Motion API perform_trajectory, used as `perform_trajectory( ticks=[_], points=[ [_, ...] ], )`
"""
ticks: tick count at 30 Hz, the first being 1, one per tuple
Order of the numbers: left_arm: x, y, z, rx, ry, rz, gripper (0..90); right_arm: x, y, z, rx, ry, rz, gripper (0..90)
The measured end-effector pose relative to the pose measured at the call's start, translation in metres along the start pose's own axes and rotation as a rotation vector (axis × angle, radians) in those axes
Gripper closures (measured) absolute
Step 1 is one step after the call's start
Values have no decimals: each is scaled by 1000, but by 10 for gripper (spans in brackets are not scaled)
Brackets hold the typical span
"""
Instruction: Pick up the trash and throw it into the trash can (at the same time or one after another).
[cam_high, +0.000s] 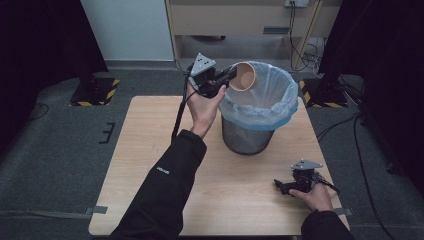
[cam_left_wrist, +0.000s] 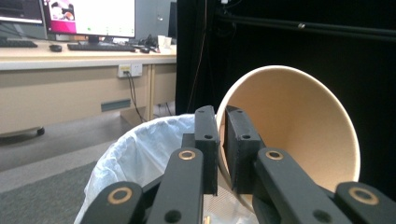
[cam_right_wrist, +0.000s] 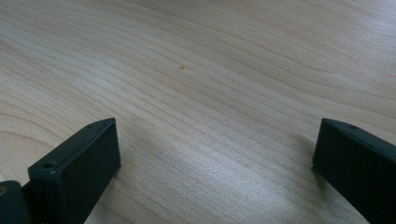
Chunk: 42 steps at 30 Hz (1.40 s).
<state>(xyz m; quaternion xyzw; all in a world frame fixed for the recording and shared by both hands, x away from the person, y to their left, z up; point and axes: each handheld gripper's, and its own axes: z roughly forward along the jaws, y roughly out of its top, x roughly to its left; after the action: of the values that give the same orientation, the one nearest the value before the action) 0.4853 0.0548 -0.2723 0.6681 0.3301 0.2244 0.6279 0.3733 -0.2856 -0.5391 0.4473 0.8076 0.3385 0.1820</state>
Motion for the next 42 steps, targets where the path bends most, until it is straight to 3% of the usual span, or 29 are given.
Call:
perform_trajectory(
  ticks=[9,13,18,21,25,26,27,28,29,31,32,37,40,41,42],
  points=[
    [3,-10,16,53,14,-4,837,0,0,0,0,0,0,9],
    [5,-16,23,87,-10,-30,817,0,0,0,0,-1,-1,9],
    [4,-18,24,74,-20,-19,602,0,0,0,0,0,-1,9],
    [3,-15,19,56,-34,-19,519,0,0,0,0,0,0,9],
    [0,-12,1,39,-53,4,431,0,0,0,0,0,-1,9],
    [1,-15,-13,40,-59,19,390,0,0,0,1,-1,-1,9],
    [1,-15,-13,40,-59,19,378,0,0,0,1,-1,-1,9],
    [4,-20,-30,44,-56,18,360,0,0,0,1,0,0,8],
    [4,-20,-30,44,-56,18,347,0,0,0,1,0,0,8],
    [12,-32,-58,50,-34,13,332,0,0,0,2,0,2,8],
    [12,-32,-58,50,-34,13,323,0,0,0,2,0,2,8],
    [29,-60,-99,85,19,-4,305,0,0,0,4,1,2,8],
    [39,-84,-122,126,50,-27,294,1,0,0,4,1,2,8],
    [43,-102,-134,159,64,-38,285,1,0,0,4,1,2,8],
    [44,-109,-137,176,69,-43,284,1,0,0,4,1,2,8]
  ],
)
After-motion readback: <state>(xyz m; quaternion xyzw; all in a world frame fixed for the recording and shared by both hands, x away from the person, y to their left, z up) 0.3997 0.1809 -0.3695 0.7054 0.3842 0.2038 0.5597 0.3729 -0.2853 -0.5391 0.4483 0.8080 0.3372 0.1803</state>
